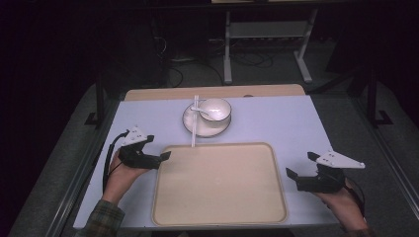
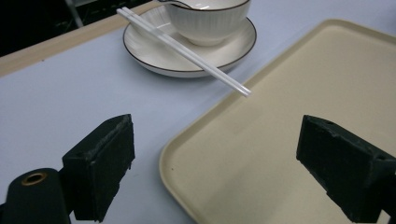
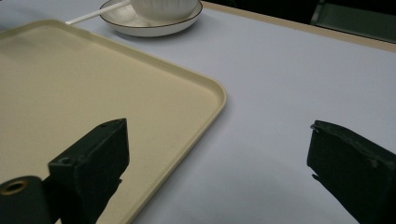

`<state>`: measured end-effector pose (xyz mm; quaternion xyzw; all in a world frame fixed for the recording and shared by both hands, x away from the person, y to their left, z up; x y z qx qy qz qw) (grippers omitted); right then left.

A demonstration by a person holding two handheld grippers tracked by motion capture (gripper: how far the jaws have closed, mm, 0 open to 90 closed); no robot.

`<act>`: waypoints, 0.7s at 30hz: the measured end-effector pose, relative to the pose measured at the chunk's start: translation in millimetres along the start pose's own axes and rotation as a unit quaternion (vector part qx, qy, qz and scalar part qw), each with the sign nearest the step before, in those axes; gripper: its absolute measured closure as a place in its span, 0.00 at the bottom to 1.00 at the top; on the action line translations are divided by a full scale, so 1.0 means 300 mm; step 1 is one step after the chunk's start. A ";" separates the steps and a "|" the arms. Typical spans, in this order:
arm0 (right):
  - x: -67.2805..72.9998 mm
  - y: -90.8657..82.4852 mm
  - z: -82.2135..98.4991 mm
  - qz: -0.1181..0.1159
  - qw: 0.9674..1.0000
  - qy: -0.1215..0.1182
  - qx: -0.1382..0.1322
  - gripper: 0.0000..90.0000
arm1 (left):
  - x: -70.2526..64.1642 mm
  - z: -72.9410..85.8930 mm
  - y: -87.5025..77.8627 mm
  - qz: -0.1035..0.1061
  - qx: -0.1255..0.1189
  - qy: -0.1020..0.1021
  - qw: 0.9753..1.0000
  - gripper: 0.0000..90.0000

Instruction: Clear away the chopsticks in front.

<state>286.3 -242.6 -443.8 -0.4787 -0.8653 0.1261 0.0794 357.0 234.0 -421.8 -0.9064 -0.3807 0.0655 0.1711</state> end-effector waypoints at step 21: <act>0.001 0.004 0.003 -0.004 1.000 0.001 0.006 0.06 | 0.059 -0.031 0.083 0.001 0.019 -0.019 1.000 0.17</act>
Point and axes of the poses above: each handheld gripper's, and its own axes: y roughly forward along the jaws, z roughly out of its underside, x roughly to its left, the point moved 5 cm from there along y, roughly forward along the jaws, and after that the axes turned 12 degrees about -x, right-handed, at the moved point
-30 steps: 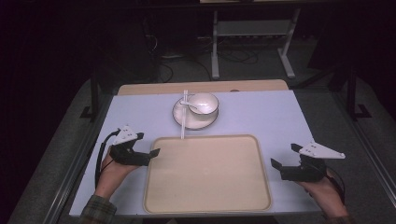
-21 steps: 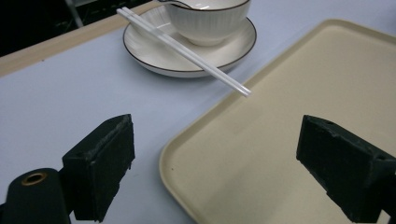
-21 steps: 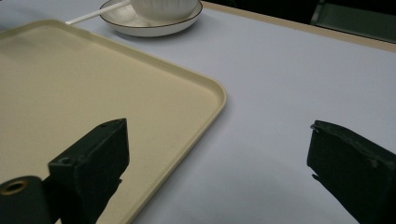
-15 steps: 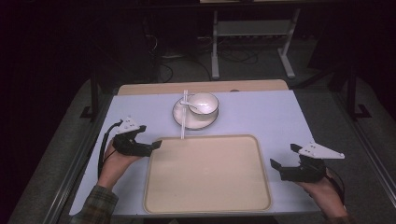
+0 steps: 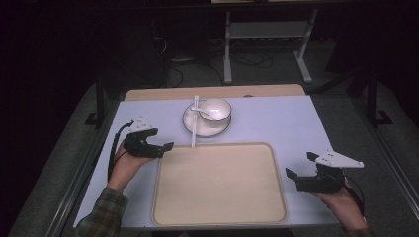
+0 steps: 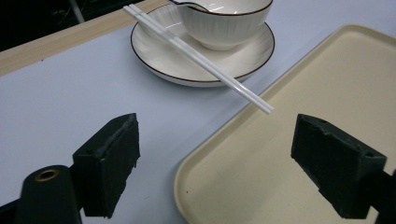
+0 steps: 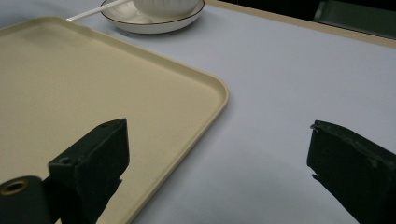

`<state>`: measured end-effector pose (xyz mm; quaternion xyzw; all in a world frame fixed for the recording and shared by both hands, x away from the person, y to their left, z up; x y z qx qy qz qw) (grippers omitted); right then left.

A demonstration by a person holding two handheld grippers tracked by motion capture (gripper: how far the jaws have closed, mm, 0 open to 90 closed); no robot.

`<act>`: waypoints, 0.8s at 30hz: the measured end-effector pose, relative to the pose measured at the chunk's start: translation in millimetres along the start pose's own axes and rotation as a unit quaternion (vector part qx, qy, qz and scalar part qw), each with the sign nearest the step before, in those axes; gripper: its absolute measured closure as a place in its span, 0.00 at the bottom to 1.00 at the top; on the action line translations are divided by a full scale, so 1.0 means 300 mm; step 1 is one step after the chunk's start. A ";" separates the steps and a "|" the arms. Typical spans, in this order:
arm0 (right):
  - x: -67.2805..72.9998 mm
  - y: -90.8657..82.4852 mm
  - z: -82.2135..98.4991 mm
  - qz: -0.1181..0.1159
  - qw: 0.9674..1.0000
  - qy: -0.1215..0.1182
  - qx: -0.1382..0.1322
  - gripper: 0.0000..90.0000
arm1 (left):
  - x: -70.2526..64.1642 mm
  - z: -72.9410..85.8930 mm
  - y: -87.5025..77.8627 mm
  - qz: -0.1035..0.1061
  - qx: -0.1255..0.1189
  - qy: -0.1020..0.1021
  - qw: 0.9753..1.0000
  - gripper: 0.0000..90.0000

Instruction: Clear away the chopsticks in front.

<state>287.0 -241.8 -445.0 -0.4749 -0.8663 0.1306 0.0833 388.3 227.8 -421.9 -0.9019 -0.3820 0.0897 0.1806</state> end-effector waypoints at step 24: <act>0.002 0.008 0.009 -0.003 1.000 0.003 0.006 0.06 | 0.064 -0.048 0.129 -0.007 0.011 -0.005 1.000 0.57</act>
Point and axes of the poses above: each handheld gripper's, and its own axes: y roughly forward along the jaws, z roughly out of its underside, x roughly to its left, the point moved 5 cm from there along y, roughly forward along the jaws, and after that the axes turned 12 degrees about -x, right-handed, at the moved point
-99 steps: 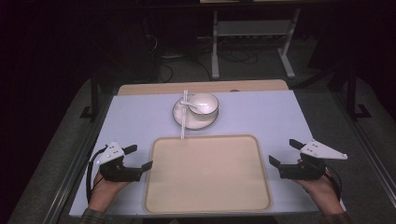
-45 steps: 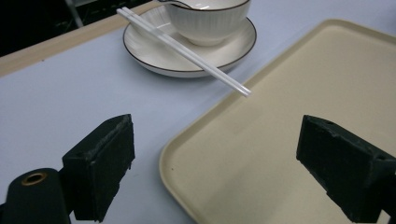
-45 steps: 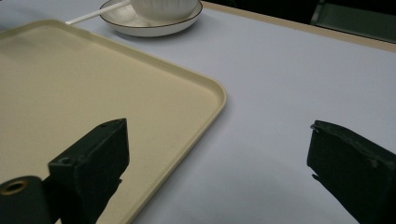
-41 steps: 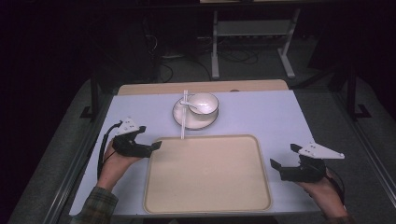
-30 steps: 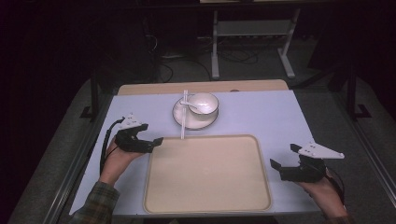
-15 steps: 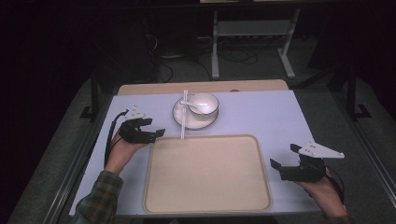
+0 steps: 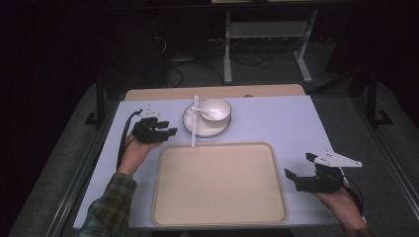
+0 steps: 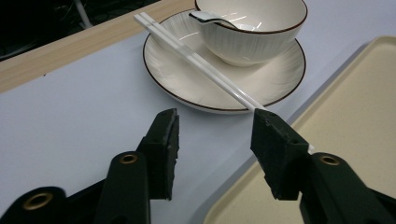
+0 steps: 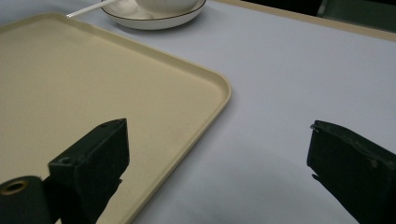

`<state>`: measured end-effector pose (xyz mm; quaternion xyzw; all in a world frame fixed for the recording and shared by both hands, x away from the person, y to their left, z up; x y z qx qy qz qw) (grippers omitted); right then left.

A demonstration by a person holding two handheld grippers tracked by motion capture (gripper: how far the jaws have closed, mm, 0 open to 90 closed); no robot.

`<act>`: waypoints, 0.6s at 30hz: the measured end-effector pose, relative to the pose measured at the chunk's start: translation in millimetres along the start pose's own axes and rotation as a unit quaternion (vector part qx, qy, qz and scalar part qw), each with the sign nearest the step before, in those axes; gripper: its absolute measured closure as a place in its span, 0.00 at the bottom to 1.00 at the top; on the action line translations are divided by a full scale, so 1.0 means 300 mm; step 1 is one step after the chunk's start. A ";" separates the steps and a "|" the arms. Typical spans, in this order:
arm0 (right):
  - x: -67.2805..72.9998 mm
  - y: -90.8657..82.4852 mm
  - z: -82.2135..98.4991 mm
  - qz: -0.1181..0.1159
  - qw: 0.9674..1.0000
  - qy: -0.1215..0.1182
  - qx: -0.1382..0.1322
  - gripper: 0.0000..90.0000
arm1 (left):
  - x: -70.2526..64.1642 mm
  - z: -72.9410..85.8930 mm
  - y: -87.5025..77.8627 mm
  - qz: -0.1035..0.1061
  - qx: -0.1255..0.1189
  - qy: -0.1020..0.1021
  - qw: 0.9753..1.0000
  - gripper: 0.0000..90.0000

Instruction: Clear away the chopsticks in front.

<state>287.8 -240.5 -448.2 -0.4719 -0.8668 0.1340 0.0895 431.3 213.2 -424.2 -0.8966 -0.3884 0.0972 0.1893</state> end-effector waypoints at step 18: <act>0.001 0.004 0.004 -0.002 1.000 -0.002 0.005 0.06 | 0.032 -0.014 0.100 0.007 0.027 -0.030 0.999 0.99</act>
Point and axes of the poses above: each handheld gripper's, and its own axes: y roughly forward along the jaws, z roughly out of its underside, x roughly to its left, the point moved 5 cm from there along y, roughly forward along the jaws, and after that the axes turned 12 degrees about -x, right-handed, at the moved point
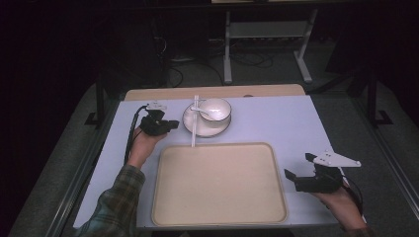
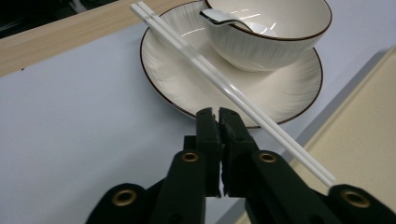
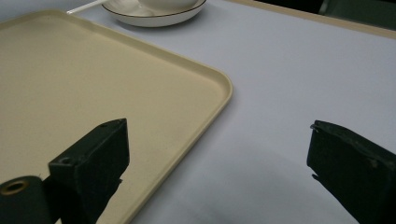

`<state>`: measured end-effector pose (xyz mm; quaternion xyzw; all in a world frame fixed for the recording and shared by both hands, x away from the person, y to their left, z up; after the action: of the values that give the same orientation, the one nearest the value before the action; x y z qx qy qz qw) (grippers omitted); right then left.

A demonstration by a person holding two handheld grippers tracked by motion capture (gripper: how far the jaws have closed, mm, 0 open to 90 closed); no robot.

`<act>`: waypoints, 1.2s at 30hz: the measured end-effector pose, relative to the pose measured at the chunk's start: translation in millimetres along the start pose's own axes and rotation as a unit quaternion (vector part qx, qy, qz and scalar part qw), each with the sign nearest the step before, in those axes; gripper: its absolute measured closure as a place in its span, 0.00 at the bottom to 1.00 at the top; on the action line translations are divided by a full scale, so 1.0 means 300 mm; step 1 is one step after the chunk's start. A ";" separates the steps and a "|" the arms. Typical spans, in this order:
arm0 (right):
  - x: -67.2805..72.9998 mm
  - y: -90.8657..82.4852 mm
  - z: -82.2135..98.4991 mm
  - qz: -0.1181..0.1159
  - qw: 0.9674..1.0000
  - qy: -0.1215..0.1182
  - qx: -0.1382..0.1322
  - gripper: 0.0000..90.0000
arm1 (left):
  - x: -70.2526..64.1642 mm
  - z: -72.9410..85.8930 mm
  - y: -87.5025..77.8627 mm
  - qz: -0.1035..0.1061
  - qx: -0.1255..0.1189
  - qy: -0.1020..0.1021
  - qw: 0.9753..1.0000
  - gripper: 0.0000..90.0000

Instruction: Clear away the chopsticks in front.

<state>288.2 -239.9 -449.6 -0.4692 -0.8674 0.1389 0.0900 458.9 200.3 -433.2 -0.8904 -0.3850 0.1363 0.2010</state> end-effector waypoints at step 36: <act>-0.006 -0.004 0.005 0.000 1.000 -0.002 0.003 0.06 | 0.130 -0.085 0.228 -0.003 0.007 -0.025 1.000 1.00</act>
<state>288.0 -242.3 -450.6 -0.4683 -0.8675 0.1424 0.0894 538.2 180.2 -445.7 -0.8841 -0.3917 0.1604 0.1982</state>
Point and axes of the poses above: each handheld gripper's, and its own axes: y roughly forward along the jaws, z roughly out of its underside, x roughly to its left, the point moved 5 cm from there along y, roughly forward along the jaws, and after that the axes turned 12 degrees about -x, right-handed, at the moved point
